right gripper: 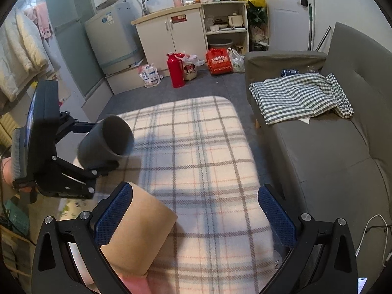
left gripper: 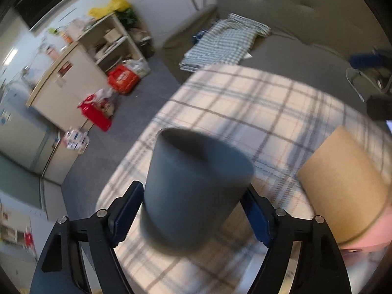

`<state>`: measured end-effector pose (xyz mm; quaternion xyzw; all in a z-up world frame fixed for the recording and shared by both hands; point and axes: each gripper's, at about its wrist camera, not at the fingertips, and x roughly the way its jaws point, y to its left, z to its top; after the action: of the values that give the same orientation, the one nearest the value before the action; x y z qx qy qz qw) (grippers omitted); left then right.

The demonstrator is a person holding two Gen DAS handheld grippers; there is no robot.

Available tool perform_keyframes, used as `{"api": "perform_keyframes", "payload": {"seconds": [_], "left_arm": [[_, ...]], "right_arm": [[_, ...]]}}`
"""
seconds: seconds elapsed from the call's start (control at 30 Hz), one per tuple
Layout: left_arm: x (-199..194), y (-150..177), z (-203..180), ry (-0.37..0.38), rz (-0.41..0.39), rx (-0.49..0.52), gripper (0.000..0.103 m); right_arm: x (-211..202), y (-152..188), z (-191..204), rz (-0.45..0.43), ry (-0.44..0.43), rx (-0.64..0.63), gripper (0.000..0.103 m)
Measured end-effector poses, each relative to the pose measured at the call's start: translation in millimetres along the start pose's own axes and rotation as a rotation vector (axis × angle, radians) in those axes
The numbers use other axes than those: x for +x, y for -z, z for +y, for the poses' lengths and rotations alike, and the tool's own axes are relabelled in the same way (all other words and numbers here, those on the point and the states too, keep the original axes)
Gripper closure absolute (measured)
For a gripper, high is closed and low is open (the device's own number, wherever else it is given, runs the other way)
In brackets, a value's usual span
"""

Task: Flip cup upside down
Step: 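Reach the left gripper to the grey cup and grasp it, then lift the grey cup with the left gripper and rotate it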

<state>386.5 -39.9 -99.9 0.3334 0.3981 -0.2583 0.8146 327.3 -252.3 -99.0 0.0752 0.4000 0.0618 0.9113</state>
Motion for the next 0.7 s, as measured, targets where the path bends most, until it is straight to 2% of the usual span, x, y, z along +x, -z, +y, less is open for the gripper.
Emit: {"api": "perform_keyframes", "payload": {"seconds": [0.1,0.27,0.37,0.53,0.7], "left_arm": [[-36,-2,4,-0.021,-0.004,-0.052,0.026],[-118,-5,-8,-0.022,-0.038,-0.134,0.026],[-169,-4,-27,-0.027,-0.059,-0.169,0.027],[-245,9,-73,0.005,-0.078,-0.263,0.027],[-282,41,-116,0.045,-0.060,-0.421,0.027]], "right_arm": [[-26,-2,1,-0.023,-0.005,0.001,0.000],[-76,-2,1,-0.075,-0.012,0.012,0.000],[-112,4,-1,-0.111,-0.016,0.018,0.000],[-168,24,-2,-0.164,-0.020,0.006,0.000],[-208,63,-3,-0.176,-0.021,-0.014,0.000]]}}
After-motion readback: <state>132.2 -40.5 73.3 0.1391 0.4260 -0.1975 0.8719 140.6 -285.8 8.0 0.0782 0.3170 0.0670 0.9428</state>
